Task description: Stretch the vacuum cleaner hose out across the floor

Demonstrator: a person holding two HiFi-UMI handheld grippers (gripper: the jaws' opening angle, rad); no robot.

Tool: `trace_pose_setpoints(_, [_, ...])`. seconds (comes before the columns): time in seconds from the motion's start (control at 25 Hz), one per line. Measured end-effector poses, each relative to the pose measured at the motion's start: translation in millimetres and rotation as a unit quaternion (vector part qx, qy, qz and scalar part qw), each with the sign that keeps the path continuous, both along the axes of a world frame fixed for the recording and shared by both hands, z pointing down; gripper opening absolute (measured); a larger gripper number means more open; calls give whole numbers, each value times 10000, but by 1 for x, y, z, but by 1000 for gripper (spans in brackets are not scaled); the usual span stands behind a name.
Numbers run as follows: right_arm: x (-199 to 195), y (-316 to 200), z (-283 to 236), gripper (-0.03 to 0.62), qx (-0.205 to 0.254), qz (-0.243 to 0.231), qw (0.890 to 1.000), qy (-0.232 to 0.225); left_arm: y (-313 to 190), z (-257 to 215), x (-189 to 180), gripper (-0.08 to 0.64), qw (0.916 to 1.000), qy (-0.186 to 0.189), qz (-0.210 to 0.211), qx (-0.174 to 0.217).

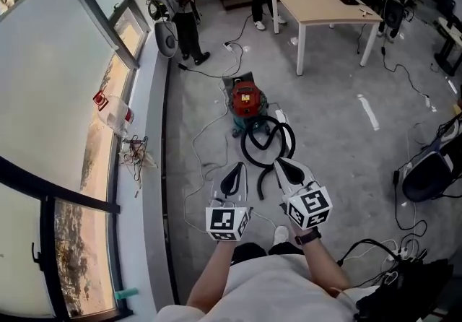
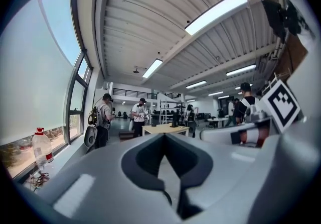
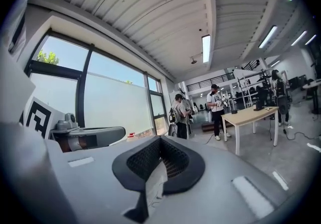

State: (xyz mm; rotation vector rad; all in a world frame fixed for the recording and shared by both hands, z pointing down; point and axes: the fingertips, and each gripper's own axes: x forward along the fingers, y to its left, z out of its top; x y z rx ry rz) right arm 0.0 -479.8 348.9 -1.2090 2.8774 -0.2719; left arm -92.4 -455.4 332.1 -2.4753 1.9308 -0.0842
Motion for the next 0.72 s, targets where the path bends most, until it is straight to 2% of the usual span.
trace_pose_setpoints(0.24, [-3, -34, 35, -3, -524, -102, 9985, 108, -31, 31, 4, 2, 9990, 25, 22, -439])
trace_pose_setpoints(0.6, [-56, -96, 49, -3, -746, -82, 9965, 381, -108, 46, -49, 2, 9977, 340, 113, -569])
trace_pose_setpoints(0.72, [-82, -122, 39, -3, -716, -42, 9966, 410, -142, 34, -74, 2, 9977, 465, 223, -439])
